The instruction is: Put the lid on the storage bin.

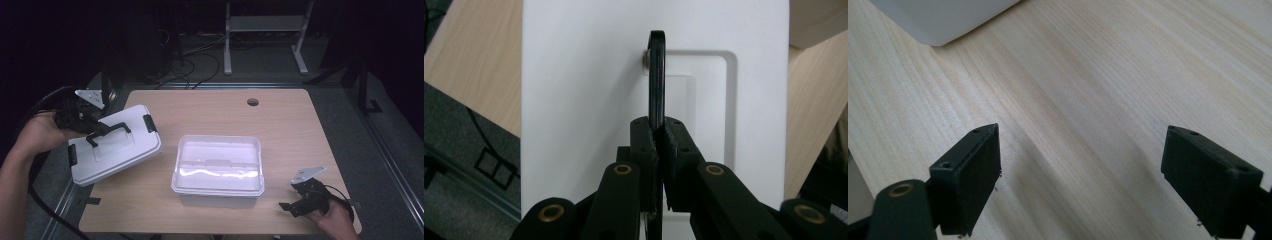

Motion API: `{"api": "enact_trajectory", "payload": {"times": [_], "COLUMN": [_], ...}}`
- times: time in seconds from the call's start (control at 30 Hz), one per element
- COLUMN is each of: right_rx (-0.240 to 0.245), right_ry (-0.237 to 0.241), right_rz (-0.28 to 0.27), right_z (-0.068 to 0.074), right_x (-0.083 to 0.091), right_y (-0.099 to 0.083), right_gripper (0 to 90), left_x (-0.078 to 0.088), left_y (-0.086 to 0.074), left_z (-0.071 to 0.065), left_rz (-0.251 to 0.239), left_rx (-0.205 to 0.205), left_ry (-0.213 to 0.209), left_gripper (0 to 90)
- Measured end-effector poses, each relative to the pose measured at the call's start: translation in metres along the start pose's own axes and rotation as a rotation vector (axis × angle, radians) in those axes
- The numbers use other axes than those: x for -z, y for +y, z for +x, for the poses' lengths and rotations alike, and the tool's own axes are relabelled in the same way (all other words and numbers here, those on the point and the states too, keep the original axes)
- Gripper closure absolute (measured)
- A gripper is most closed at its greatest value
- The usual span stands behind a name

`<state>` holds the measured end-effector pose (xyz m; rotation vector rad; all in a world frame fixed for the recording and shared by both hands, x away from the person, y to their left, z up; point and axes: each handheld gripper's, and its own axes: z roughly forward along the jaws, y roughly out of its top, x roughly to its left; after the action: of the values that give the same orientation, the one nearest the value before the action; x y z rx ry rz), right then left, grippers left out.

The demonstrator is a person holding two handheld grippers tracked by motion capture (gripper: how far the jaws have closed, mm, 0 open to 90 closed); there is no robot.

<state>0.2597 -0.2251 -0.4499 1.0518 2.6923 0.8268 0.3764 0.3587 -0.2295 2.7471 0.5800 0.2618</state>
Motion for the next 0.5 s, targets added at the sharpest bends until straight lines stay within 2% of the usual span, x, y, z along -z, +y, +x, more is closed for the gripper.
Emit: {"api": "enact_trajectory", "payload": {"times": [0.1,0.2,0.3,0.33,0.43,0.5], "right_rx": [0.001,0.001,0.000,0.000,-0.001,0.000], "right_ry": [-0.001,-0.001,0.002,0.002,0.002,0.004], "right_rz": [0.002,0.004,0.003,0.003,0.004,0.002], "right_z": [0.000,0.000,0.000,0.000,0.000,0.000], "right_x": [-0.001,-0.001,-0.001,-0.001,-0.001,-0.001], "right_y": [0.000,0.001,0.000,0.000,0.001,0.001], "right_gripper": [15.4,15.4,15.4,15.4,15.3,15.3], "left_x": [0.008,0.010,0.012,0.012,0.014,0.015], "left_y": [0.017,0.025,0.043,0.043,0.057,0.073], "left_z": [-0.005,-0.007,-0.013,-0.013,-0.018,-0.024], "left_rz": [-0.026,-0.037,-0.019,-0.019,-0.009,-0.009], "left_rx": [-0.030,-0.042,-0.071,-0.071,-0.103,-0.141], "left_ry": [-0.014,-0.021,-0.033,-0.033,-0.038,-0.055], "left_gripper": [84.7,84.7,84.7,84.7,84.7,84.7]}}
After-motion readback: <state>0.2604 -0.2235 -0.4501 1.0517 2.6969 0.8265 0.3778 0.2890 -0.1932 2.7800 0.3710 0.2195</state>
